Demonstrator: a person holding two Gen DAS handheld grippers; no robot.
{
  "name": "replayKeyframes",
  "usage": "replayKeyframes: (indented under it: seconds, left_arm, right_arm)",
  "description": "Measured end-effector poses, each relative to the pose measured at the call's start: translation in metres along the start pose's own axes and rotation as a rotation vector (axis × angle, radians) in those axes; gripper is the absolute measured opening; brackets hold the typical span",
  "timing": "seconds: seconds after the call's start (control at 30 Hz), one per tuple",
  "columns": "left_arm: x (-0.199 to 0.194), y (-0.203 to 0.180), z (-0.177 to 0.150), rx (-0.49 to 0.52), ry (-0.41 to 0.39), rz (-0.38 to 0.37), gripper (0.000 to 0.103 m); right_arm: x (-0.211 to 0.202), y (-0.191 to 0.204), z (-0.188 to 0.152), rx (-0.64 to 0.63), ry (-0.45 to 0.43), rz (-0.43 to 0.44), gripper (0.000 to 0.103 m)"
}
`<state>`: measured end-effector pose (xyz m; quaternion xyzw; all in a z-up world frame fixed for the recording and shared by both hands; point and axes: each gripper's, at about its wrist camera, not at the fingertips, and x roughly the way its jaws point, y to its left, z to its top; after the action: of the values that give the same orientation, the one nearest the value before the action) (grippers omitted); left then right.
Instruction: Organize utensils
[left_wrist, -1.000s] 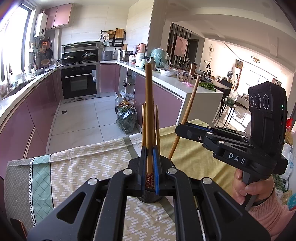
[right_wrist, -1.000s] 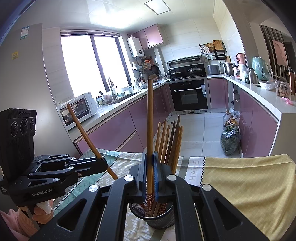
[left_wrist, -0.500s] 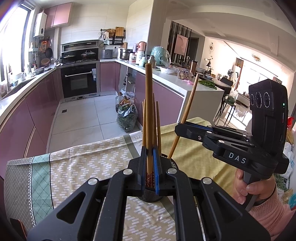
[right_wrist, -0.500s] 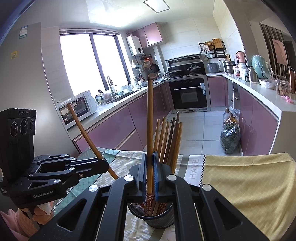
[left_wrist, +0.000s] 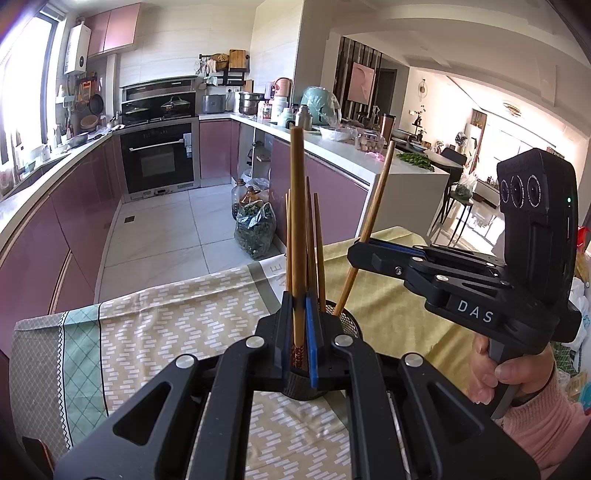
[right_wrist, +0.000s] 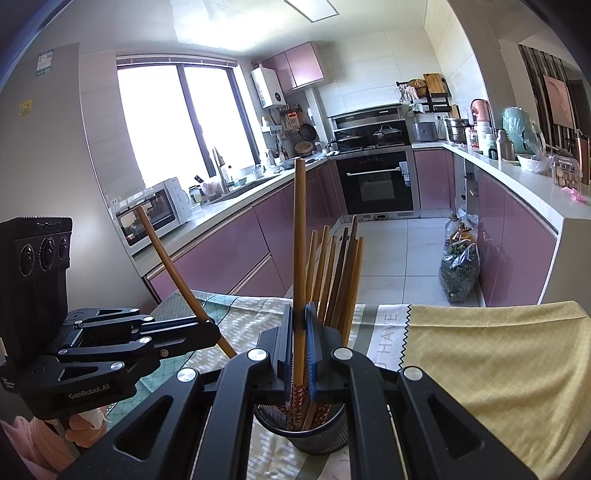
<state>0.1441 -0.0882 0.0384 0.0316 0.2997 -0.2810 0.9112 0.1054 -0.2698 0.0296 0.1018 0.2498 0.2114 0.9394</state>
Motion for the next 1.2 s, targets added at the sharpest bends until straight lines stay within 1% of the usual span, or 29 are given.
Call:
replayKeyframes:
  seconds: [0.63,0.8,0.83,0.97,1.2]
  left_arm:
    - [-0.001,0.002,-0.008,-0.001,0.027,0.007,0.007]
    - [0.005,-0.005,-0.006,-0.001,0.036,0.01,0.007]
    - [0.013,-0.008,0.006,0.0,0.04,0.012,0.007]
    - [0.021,-0.013,0.013,0.0,0.055,0.015,0.007]
    - [0.029,-0.017,0.016,0.01,0.078,0.015,0.007]
  right_arm:
    - [0.006,-0.001,0.007,0.003,0.02,0.001,0.006]
    - [0.01,-0.002,0.008,0.005,0.028,-0.001,0.006]
    - [0.011,-0.002,0.008,0.006,0.03,-0.001,0.006]
    - [0.015,-0.003,0.008,0.009,0.041,-0.001,0.006]
    - [0.022,-0.003,0.008,0.009,0.065,0.0,0.006]
